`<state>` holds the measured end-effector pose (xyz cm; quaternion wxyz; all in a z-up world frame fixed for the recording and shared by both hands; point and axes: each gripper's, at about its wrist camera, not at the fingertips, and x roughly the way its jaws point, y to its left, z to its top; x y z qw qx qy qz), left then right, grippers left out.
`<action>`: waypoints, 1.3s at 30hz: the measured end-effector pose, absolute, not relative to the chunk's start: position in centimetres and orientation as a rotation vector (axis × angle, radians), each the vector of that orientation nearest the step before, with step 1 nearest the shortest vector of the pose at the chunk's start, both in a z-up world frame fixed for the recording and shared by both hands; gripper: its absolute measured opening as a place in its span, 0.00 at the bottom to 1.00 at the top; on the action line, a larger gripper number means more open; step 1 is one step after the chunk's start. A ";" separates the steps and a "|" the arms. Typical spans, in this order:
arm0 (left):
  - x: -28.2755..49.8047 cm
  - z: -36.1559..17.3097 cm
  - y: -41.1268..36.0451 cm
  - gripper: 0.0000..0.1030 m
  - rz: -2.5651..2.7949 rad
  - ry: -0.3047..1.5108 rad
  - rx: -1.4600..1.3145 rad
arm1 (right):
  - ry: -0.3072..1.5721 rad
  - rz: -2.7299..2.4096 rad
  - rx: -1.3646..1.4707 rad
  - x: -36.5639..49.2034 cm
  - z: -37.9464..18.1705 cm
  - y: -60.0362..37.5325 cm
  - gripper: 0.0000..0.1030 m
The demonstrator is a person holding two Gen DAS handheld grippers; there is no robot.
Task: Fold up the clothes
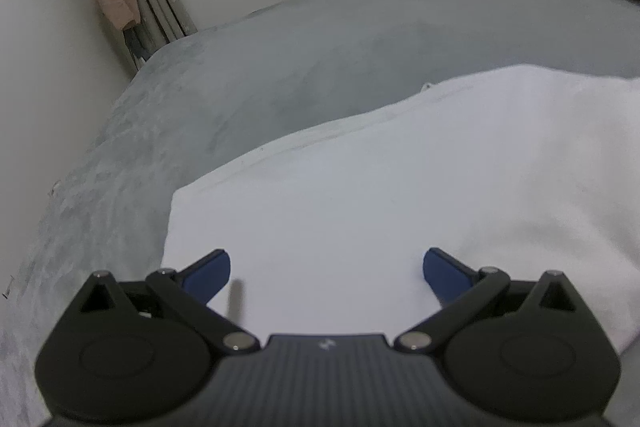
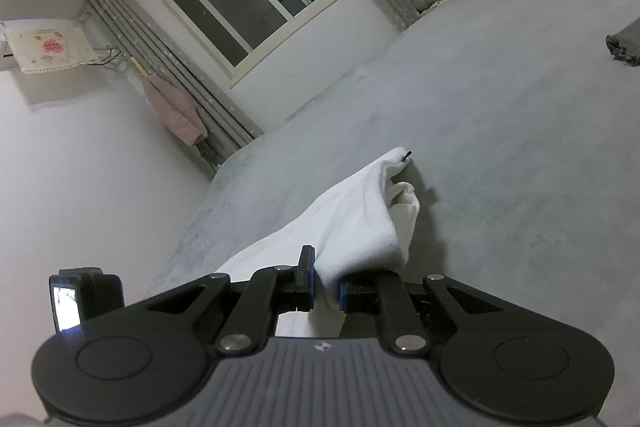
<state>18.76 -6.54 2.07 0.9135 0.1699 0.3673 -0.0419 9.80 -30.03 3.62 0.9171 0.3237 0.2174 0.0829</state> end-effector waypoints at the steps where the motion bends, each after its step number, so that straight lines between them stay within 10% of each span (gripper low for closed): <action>1: 18.5 2.4 -6.4 1.00 -0.101 0.749 0.336 | 0.447 0.172 0.668 9.9 3.6 -30.1 0.12; 39: 11.7 1.5 -2.6 1.00 -0.181 0.725 0.149 | 0.414 0.189 0.626 9.0 5.0 -29.0 0.12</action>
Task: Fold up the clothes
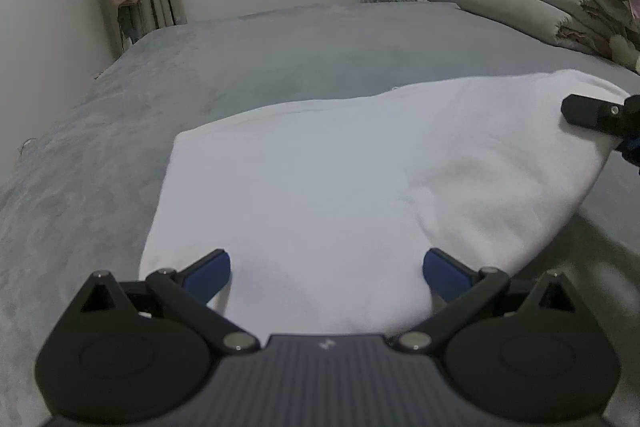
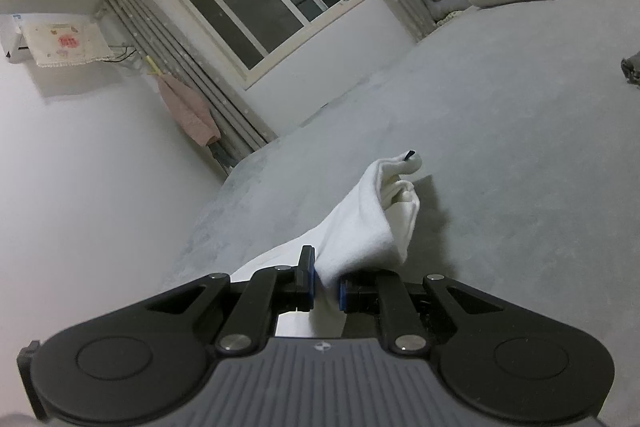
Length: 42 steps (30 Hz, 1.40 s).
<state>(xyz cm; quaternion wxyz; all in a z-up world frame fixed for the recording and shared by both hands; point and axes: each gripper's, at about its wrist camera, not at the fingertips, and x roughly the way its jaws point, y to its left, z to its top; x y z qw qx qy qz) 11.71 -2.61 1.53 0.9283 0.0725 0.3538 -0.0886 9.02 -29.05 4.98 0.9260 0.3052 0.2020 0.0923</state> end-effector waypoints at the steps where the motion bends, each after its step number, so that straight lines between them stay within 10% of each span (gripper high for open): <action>1: 11.7 1.2 -2.5 1.00 -0.186 0.735 0.134 | 0.414 0.187 0.622 9.0 5.0 -29.0 0.12; 22: 5.2 4.9 0.9 1.00 -0.187 0.735 0.184 | 0.437 0.119 0.655 9.0 4.0 -29.6 0.10; 42: 2.1 8.6 17.4 1.00 0.026 0.706 -0.591 | 0.222 0.069 0.019 8.5 9.0 -17.0 0.09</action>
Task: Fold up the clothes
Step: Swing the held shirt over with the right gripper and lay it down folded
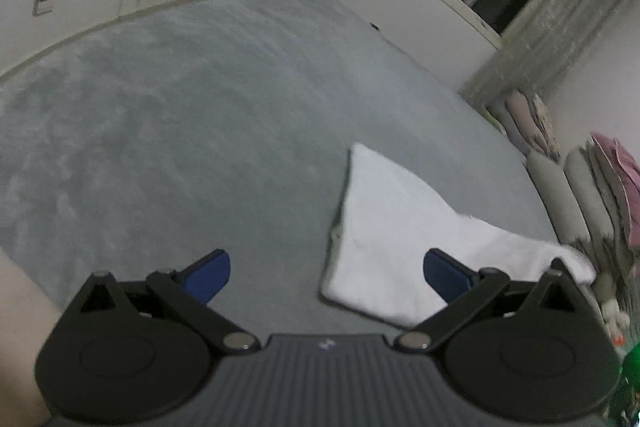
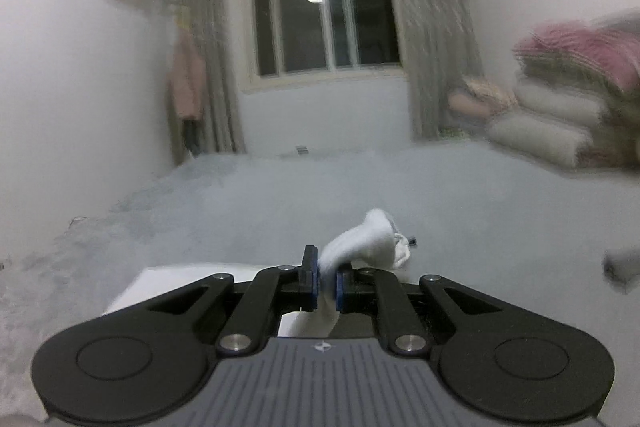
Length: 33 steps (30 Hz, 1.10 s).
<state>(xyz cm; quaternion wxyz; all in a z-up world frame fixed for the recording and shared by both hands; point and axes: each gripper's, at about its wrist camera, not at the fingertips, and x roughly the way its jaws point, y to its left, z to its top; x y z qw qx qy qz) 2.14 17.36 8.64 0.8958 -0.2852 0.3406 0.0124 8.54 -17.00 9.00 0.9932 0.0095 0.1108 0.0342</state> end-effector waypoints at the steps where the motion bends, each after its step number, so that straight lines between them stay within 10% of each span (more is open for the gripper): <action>1: 1.9 8.7 17.9 1.00 0.041 0.699 -0.601 | 0.199 0.102 -0.035 8.5 9.5 -15.1 0.09; 9: 1.7 7.3 21.3 1.00 0.107 0.697 -0.719 | 0.358 0.426 -0.685 7.4 4.0 2.6 0.07; 21: 2.6 7.0 19.5 1.00 0.096 0.734 -0.655 | 0.432 0.461 -0.551 8.0 2.7 3.0 0.18; 24: 2.7 7.2 18.7 1.00 0.109 0.737 -0.611 | 0.427 0.517 -0.536 7.1 2.8 1.8 0.34; 33: 3.2 7.3 17.0 1.00 0.116 0.744 -0.503 | 0.455 0.642 -0.487 5.9 3.4 1.4 0.24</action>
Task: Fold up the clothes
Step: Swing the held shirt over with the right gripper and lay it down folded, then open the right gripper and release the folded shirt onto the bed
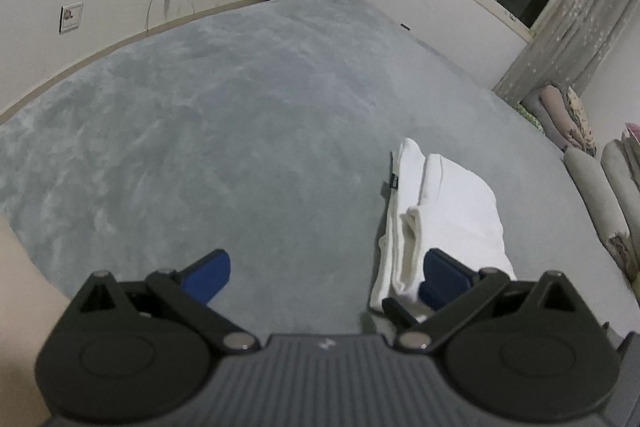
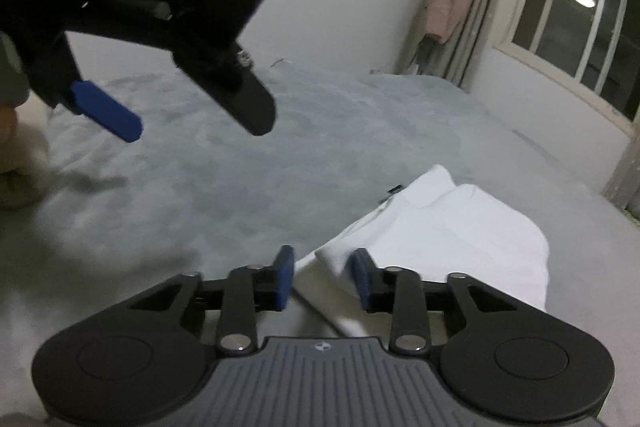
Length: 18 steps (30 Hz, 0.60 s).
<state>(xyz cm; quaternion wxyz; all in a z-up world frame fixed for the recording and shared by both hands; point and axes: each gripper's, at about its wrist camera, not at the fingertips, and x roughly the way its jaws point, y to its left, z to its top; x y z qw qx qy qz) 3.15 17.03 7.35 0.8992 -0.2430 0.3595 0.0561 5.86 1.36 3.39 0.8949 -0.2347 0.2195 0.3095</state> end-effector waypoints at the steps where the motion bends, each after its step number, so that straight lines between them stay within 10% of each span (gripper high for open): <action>1: 3.2 7.3 17.0 1.00 0.113 0.747 -0.500 | 0.470 0.642 -0.485 5.9 3.2 1.4 0.22; 18: 4.0 5.9 15.8 1.00 0.064 0.763 -0.525 | 0.550 0.716 -0.086 5.0 7.7 -10.2 0.22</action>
